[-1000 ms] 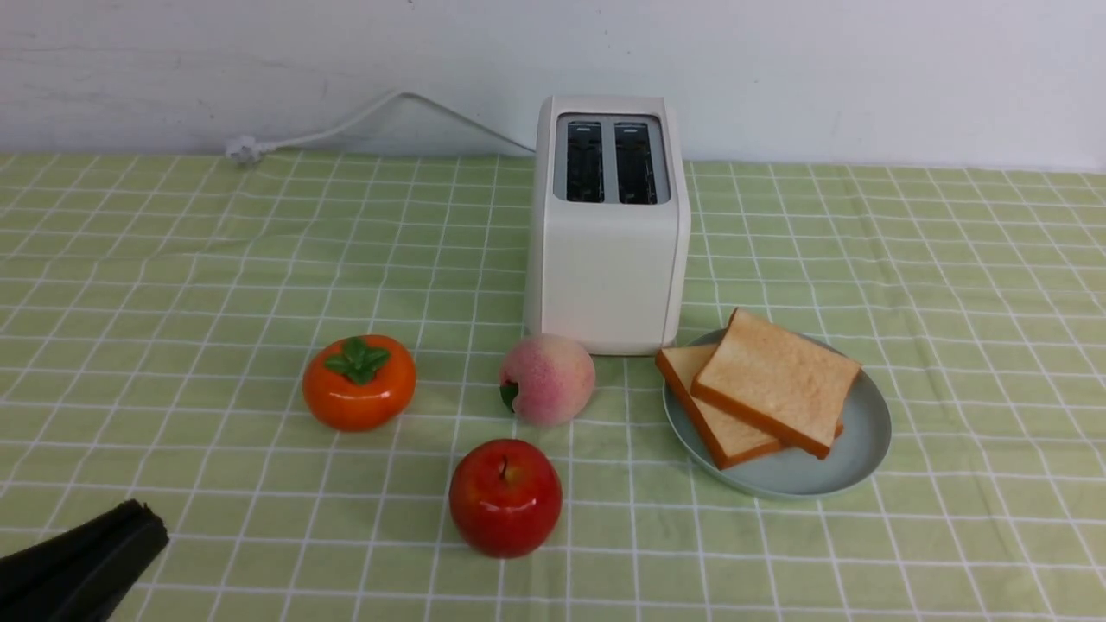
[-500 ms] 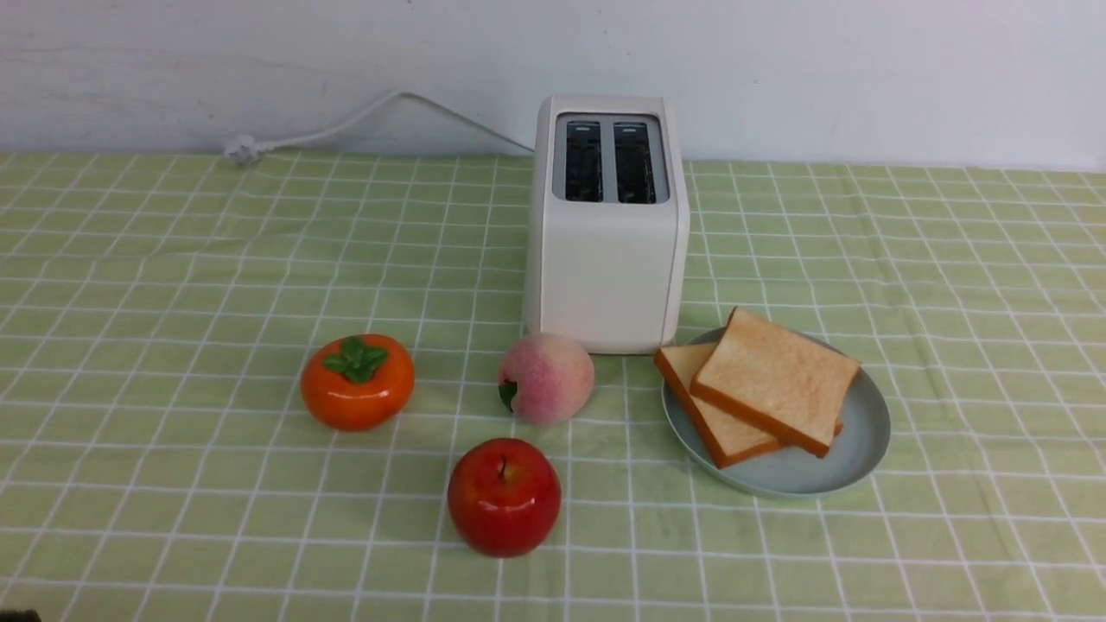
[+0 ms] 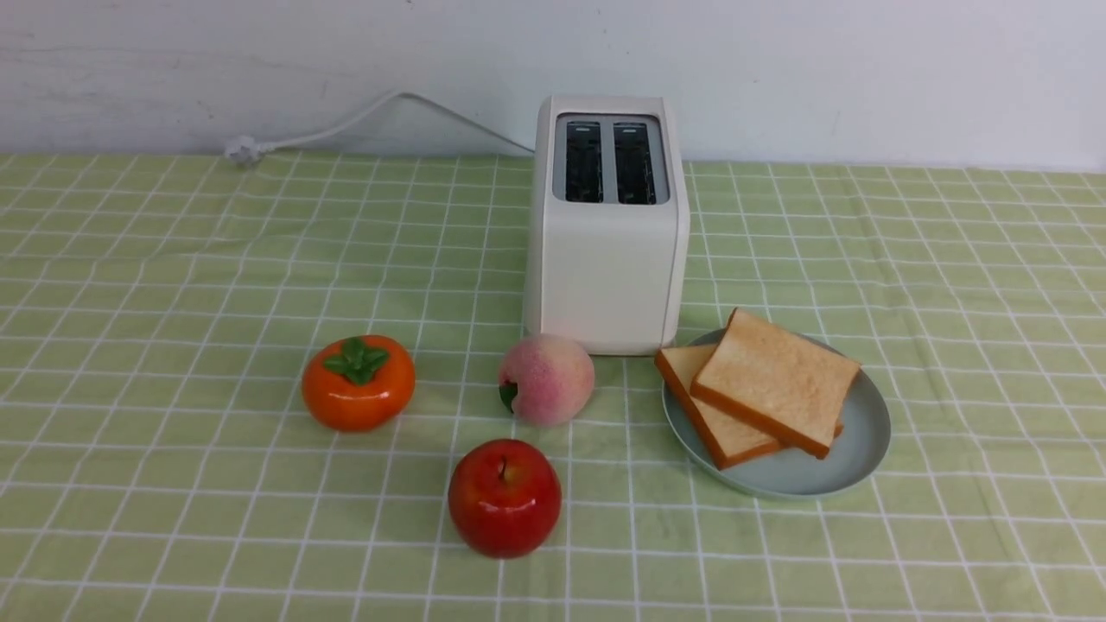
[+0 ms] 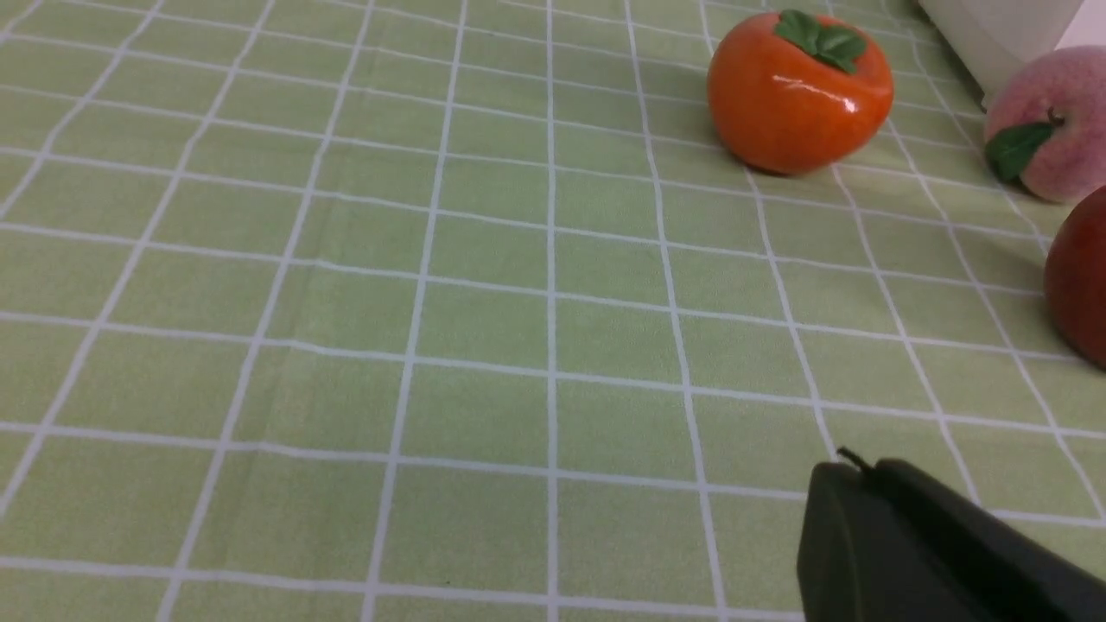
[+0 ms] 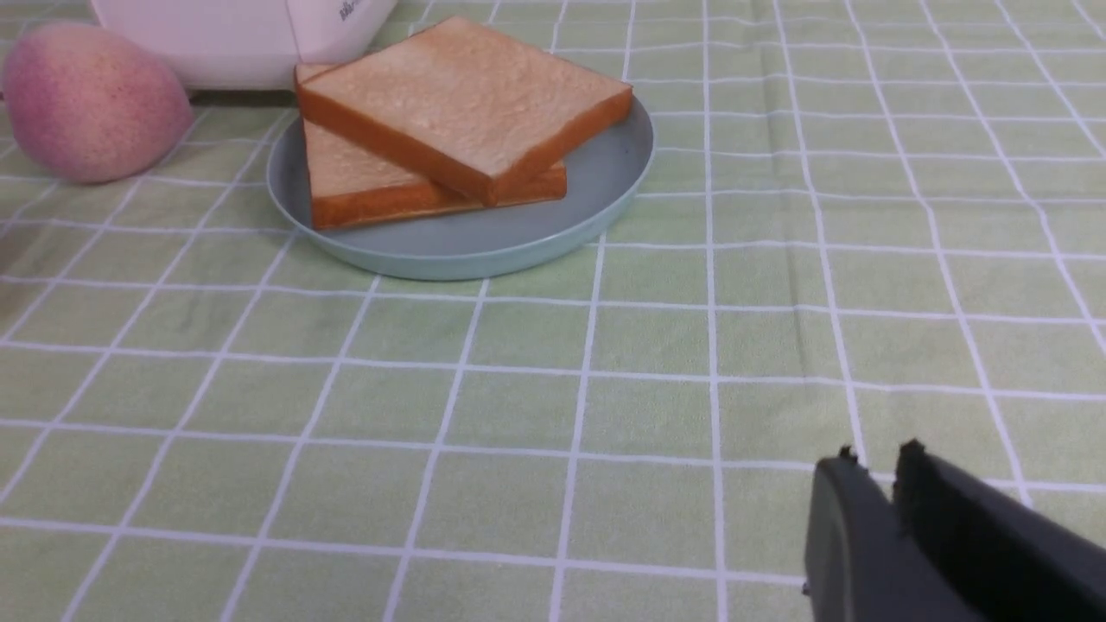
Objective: Take toasted bread from bread machine on green coffee tablecloth place on plate.
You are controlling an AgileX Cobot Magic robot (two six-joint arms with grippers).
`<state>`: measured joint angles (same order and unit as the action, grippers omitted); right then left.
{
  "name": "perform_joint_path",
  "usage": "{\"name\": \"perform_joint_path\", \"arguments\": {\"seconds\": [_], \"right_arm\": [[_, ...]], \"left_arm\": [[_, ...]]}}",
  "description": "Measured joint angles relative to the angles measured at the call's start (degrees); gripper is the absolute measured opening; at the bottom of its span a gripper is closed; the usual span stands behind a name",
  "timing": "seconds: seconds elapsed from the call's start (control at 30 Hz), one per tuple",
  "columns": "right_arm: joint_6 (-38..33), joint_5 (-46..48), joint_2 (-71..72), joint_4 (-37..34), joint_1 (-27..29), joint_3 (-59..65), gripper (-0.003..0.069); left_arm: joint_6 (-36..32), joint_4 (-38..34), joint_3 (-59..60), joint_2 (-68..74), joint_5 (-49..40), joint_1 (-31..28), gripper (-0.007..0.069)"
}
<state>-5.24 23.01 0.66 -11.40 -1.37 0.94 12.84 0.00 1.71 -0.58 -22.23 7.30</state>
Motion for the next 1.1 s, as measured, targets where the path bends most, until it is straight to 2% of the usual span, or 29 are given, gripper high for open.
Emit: {"name": "perform_joint_path", "arguments": {"seconds": [1.1], "right_arm": [[0.0, 0.0, 0.0, 0.0, 0.0, 0.0, 0.0127]], "left_arm": [[0.1, 0.0, 0.0, 0.0, 0.0, 0.0, -0.001]]}}
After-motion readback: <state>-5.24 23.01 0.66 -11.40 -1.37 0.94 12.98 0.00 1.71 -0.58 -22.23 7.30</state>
